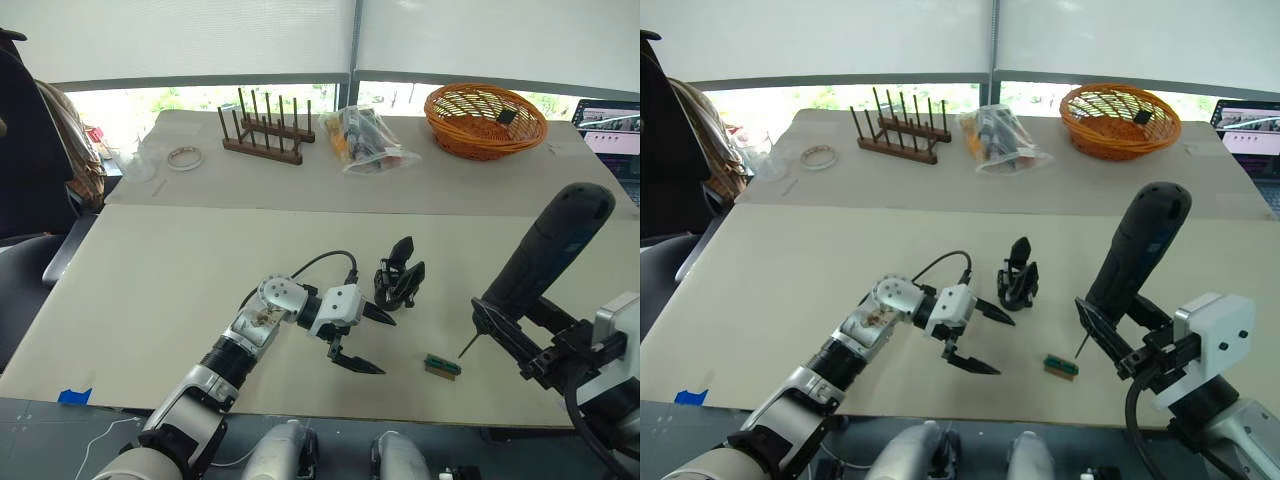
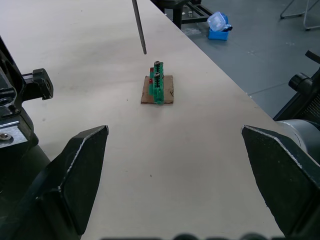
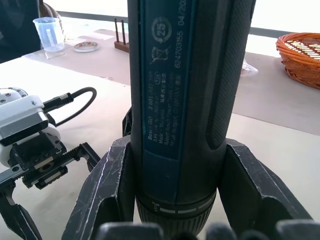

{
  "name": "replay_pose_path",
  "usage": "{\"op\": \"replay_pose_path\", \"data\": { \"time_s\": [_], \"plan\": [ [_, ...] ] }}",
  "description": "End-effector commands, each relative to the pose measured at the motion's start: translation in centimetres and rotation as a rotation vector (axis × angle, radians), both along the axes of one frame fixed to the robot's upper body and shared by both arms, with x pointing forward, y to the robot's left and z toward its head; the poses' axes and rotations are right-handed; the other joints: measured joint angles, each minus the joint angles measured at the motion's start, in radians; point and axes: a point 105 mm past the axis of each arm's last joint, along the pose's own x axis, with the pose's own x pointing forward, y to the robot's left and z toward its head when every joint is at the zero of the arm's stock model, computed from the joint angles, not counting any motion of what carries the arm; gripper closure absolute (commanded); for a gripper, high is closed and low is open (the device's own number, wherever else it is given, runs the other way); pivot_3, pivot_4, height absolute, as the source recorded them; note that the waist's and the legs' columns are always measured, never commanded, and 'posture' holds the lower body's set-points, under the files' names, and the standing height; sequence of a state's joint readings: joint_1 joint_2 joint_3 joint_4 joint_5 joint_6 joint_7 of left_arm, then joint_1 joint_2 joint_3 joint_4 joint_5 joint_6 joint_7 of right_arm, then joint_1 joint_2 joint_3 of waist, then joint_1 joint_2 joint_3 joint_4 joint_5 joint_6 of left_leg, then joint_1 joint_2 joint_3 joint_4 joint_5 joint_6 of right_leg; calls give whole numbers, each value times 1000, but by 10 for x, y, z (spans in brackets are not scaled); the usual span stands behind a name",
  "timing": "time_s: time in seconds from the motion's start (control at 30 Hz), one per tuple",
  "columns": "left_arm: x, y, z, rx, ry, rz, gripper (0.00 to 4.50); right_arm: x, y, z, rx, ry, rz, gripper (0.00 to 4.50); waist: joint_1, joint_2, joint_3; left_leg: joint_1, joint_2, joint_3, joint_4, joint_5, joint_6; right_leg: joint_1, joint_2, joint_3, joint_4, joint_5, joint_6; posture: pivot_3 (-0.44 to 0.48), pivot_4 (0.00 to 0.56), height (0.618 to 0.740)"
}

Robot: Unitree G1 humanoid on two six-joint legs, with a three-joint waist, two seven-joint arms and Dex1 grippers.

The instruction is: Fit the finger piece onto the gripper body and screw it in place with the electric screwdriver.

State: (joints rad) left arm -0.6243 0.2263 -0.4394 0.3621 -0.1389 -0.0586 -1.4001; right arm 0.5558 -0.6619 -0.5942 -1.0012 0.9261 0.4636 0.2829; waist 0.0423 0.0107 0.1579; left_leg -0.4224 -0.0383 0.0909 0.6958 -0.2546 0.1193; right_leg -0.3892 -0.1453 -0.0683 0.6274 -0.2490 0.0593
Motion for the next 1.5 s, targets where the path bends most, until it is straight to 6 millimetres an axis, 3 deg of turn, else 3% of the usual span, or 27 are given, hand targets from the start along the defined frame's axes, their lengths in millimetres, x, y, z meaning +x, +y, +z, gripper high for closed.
{"op": "replay_pose_path", "data": {
  "time_s": [0.03, 0.5, 0.97, 1.5],
  "plan": [
    [-3, -5, 9, -26, -33, -30, 0, -5, 6, 9, -15, -42, 33, 2575, 0, 0, 0, 0, 0, 0, 0, 0, 0, 0, 0, 0, 0, 0, 0, 0, 150, 740],
    [-2, -6, 9, -24, -27, -35, 0, -15, -3, -5, -21, -30, 19, 2575, -1, 0, 0, 0, 0, 0, 0, -1, 1, 0, 0, 0, 0, 0, 0, 0, 150, 740],
    [-2, -7, 9, -26, -35, -32, 0, -15, -1, 13, 4, -81, 29, 2575, -1, 0, 0, 0, 0, 0, 0, -1, 1, 0, 0, 0, 0, 0, 0, 0, 150, 740],
    [0, -5, 9, -24, -39, -27, 0, -7, 3, 6, -8, -53, 34, 2575, 0, 0, 0, 0, 0, 0, 0, -1, 1, 0, 0, 0, 0, 0, 0, 0, 150, 740]
  ]
}}
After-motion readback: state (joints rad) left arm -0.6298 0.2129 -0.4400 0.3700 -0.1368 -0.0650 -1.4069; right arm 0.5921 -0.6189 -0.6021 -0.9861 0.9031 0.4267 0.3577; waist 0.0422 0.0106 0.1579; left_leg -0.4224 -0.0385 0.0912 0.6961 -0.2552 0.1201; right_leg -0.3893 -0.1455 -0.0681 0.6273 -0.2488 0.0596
